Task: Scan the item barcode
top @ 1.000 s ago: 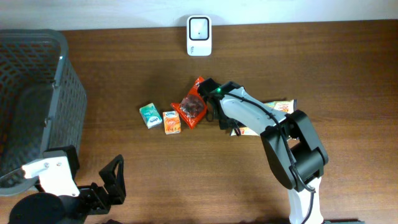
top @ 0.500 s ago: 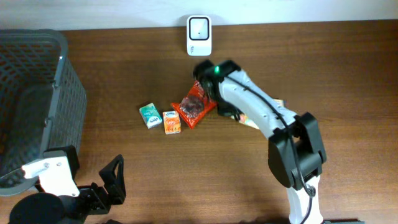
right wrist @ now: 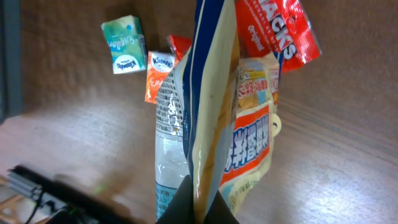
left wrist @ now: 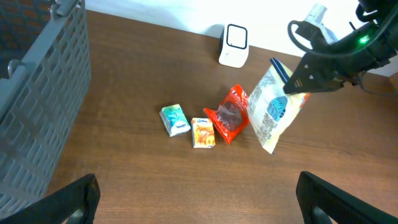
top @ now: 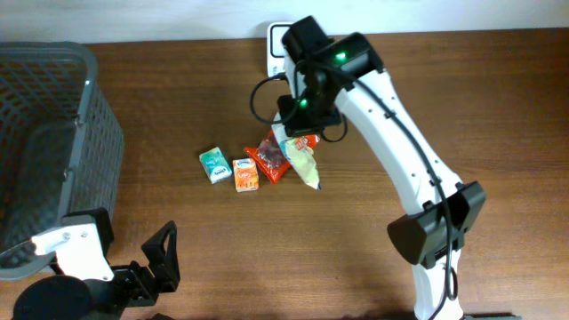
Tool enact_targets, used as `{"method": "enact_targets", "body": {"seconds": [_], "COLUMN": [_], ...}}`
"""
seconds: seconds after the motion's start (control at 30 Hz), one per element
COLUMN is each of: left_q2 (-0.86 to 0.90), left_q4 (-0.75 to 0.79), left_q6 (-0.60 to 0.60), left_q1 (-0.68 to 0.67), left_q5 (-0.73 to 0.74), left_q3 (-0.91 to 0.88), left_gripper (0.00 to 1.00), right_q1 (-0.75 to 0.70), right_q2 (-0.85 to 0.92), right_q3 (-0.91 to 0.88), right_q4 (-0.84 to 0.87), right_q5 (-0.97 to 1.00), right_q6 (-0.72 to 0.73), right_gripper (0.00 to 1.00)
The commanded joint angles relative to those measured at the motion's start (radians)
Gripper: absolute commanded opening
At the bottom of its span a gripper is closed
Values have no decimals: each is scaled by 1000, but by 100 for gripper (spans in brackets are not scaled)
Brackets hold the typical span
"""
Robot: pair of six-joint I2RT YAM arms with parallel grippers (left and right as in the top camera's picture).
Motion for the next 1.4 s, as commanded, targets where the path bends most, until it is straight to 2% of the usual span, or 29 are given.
{"method": "enact_targets", "body": {"seconds": [0.0,0.07,0.27,0.37,0.47,0.6,0.67,0.73,0.8,0.87,0.9,1.07,1.1,1.13,1.2,1.3,1.33,1.37], "left_q2": [0,0,0,0,0,0,0,0,0,0,0,0,0,0,0,0,0,0], "left_q4": [2,2,2,2,2,2,2,2,2,2,2,2,2,2,2,2,2,2], "left_q6": [-9,-8,-8,-8,-8,-8,-8,-8,-8,-8,-8,-8,-8,-8,-8,-8,-8,-8], "left_q1": [5,5,5,5,5,5,5,5,5,5,5,5,5,5,5,5,5,5], "left_q5": [7,7,7,7,7,7,7,7,7,7,7,7,7,7,7,7,7,7], "left_q3": [-3,-3,-3,-3,-3,-3,-3,-3,-3,-3,-3,-3,-3,-3,-3,-3,-3,-3], "left_gripper": [99,99,99,99,99,99,99,99,99,99,99,99,99,99,99,99,99,99], "right_q1": [-81,-121,-256,-357,-454,-562,-592,-607,-610,-607,-605,-598,-598,-594,-580,-552,-538,-526], "right_q2": [-8,-8,-8,-8,-8,-8,-8,-8,-13,-18,-18,-18,-18,-18,-18,-17,-14,-8], "right_q3": [-17,-54,-270,-350,-355,-355,-355,-355,-345,-332,-322,-314,-314,-314,-315,-328,-339,-343], "right_q4": [-17,-28,38,83,88,78,78,76,68,53,41,13,8,4,3,32,49,55], "right_q5": [-118,-179,-225,-141,29,101,120,130,143,180,202,249,240,223,200,182,181,182], "right_q6": [-66,-131,-168,-167,-162,-163,-163,-163,-163,-163,-163,-156,-157,-169,-190,-190,-190,-185], "right_gripper": [4,4,4,4,4,4,12,13,18,27,36,49,59,62,59,39,27,23]}}
